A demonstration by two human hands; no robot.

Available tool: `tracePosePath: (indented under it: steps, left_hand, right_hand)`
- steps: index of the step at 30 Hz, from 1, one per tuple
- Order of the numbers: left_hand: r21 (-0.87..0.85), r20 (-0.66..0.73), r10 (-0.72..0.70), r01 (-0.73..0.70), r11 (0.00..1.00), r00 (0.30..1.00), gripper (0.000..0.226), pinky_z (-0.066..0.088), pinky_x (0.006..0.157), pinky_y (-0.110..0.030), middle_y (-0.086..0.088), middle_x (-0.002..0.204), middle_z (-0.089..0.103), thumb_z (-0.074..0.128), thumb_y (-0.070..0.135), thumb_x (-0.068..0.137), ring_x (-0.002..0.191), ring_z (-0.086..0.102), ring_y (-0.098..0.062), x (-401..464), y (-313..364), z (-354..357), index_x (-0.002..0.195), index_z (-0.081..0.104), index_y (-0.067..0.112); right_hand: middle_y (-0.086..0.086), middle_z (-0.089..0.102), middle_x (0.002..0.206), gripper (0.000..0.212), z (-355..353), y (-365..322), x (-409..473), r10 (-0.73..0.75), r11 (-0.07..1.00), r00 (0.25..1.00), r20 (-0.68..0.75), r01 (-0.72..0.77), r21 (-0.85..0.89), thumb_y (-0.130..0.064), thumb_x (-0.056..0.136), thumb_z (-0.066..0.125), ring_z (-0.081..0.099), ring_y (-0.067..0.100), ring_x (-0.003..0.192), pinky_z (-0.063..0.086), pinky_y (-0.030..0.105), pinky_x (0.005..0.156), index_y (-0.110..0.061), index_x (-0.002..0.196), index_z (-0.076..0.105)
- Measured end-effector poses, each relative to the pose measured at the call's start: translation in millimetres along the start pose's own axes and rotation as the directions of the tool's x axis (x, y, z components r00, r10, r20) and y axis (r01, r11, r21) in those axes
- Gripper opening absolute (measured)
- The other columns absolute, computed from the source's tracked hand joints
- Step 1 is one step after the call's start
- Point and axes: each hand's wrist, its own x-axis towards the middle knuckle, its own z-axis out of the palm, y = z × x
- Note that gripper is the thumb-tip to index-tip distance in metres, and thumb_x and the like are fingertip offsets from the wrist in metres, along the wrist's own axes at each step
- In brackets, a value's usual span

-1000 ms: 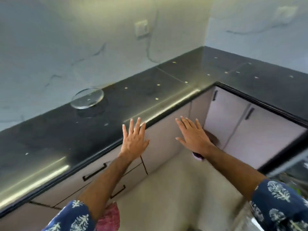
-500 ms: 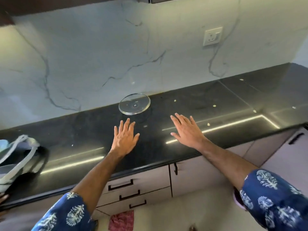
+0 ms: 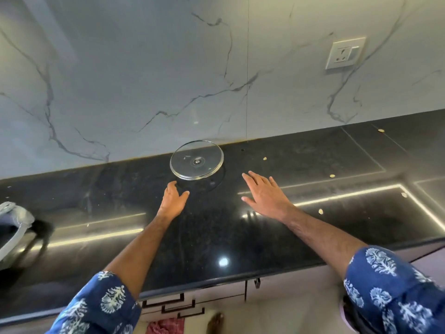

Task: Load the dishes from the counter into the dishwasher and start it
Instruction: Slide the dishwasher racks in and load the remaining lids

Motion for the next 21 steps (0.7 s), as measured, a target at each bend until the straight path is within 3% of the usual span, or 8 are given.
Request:
tracePosePath:
  steps: [5,9,13,16,19,21]
  left_hand:
    - [-0.301,0.133,-0.192,0.224,0.927,0.972,0.076,0.053,0.097,-0.043,-0.016,0.137,0.053,0.06,0.029,0.099,0.108,0.061,-0.025,62,-3,2,0.156,0.013,0.011]
    - [-0.493,0.267,-0.196,0.309,0.813,0.944,0.065,0.052,0.1,-0.053,-0.017,0.144,0.045,0.057,0.017,0.101,0.118,0.061,-0.037,109,-7,4,0.152,0.018,0.009]
    - [-0.612,0.356,-0.217,0.403,0.68,0.909,0.046,0.055,0.091,-0.054,-0.025,0.128,0.06,0.046,0.004,0.104,0.107,0.066,-0.041,135,-6,6,0.148,0.033,0.002]
    - [-0.707,0.388,-0.231,0.449,0.546,0.892,0.051,0.055,0.088,-0.057,-0.029,0.125,0.062,0.041,-0.006,0.101,0.102,0.068,-0.041,148,-3,6,0.149,0.028,0.001]
    - [-0.72,0.367,-0.168,0.394,0.571,0.915,0.05,0.06,0.078,-0.057,-0.026,0.121,0.064,0.044,-0.008,0.099,0.092,0.073,-0.039,153,0,9,0.144,0.029,0.009]
    - [-0.704,0.368,-0.121,0.362,0.611,0.922,0.047,0.062,0.069,-0.054,-0.026,0.118,0.066,0.044,-0.01,0.098,0.088,0.074,-0.039,145,-3,10,0.139,0.03,0.008]
  right_hand:
    - [0.006,0.018,0.164,0.074,3,-1,30,0.078,0.997,0.997,0.026,-0.079,0.026,-0.049,0.101,0.044,0.025,0.025,0.149,0.02,0.054,0.121,-0.019,0.159,0.01]
    - [0.005,0.019,0.164,0.073,7,-4,49,0.175,0.982,0.983,0.048,-0.178,0.07,-0.048,0.1,0.045,0.026,0.026,0.148,0.021,0.054,0.121,-0.02,0.158,0.011]
    - [0.005,0.019,0.164,0.074,16,-11,57,0.234,0.963,0.97,0.069,-0.241,0.123,-0.047,0.1,0.047,0.027,0.027,0.148,0.024,0.052,0.12,-0.019,0.158,0.011]
    - [0.005,0.019,0.164,0.074,20,-17,57,0.251,0.958,0.964,0.093,-0.261,0.12,-0.046,0.1,0.047,0.026,0.026,0.148,0.025,0.051,0.12,-0.018,0.158,0.011]
    - [0.008,0.022,0.162,0.073,20,-22,55,0.288,0.937,0.956,0.061,-0.295,0.19,-0.042,0.1,0.051,0.026,0.026,0.148,0.026,0.046,0.12,-0.015,0.158,0.015]
    - [0.007,0.023,0.161,0.072,19,-22,48,0.338,0.883,0.941,0.035,-0.33,0.334,-0.038,0.099,0.053,0.023,0.025,0.148,0.024,0.039,0.121,-0.014,0.157,0.017]
